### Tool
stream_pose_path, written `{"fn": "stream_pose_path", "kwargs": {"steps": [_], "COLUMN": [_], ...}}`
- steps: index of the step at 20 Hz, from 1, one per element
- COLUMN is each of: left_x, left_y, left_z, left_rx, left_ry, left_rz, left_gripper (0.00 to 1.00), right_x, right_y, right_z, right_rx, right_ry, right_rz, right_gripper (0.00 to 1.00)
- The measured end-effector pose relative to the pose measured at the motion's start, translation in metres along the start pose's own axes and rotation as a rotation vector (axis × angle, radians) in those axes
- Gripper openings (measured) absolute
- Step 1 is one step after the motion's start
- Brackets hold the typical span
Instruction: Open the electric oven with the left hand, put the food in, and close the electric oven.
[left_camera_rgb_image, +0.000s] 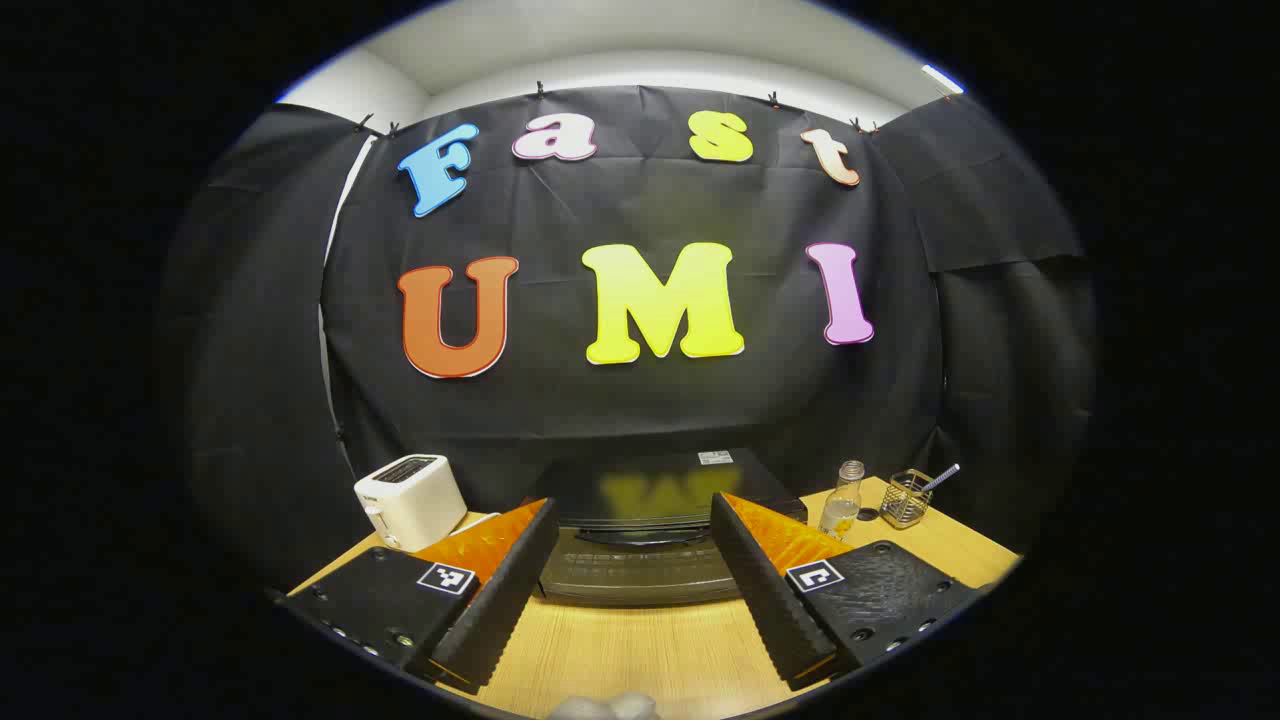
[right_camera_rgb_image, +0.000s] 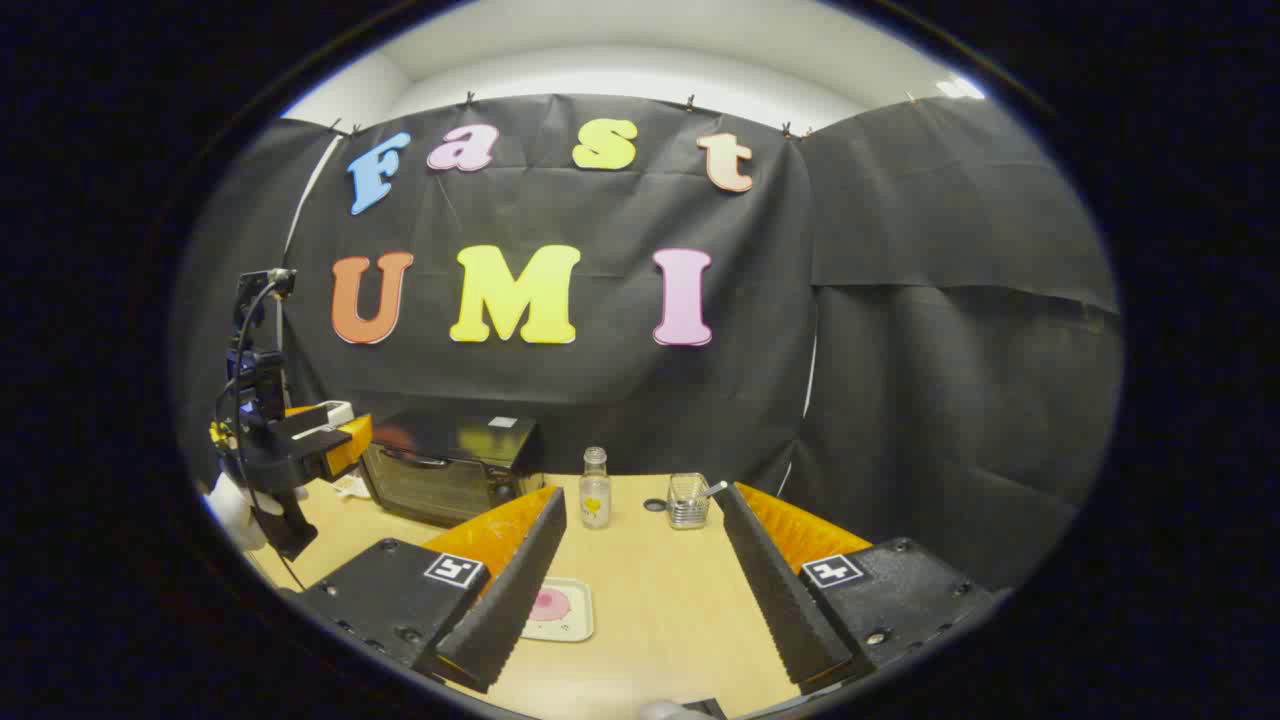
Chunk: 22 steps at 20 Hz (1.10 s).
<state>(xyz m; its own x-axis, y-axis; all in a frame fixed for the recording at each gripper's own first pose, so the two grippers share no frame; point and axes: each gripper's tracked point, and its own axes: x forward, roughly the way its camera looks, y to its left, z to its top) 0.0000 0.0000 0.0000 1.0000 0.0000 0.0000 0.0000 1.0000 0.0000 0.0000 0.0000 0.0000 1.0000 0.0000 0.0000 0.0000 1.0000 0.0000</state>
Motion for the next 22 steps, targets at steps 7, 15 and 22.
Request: {"fn": "stream_pose_path", "kwargs": {"steps": [7,15,22], "left_x": [-0.032,-0.054,-0.019], "left_y": [-0.001,0.014,0.014], "left_z": [0.012,0.024,0.023], "left_rx": [-0.010,-0.006,0.004], "left_ry": [-0.010,-0.030,-0.045], "left_rz": [-0.020,0.004,0.019], "left_gripper": [0.97,1.00,0.97], "right_x": [0.004,0.010,0.009], "right_y": [0.007,0.020,0.026], "right_z": [0.010,0.021,0.021], "right_rx": [-0.002,-0.002,-0.009], "right_ry": [-0.033,-0.056,-0.046], "right_rz": [0.017,0.060,0.083], "right_gripper": [0.99,0.99,1.00]}}
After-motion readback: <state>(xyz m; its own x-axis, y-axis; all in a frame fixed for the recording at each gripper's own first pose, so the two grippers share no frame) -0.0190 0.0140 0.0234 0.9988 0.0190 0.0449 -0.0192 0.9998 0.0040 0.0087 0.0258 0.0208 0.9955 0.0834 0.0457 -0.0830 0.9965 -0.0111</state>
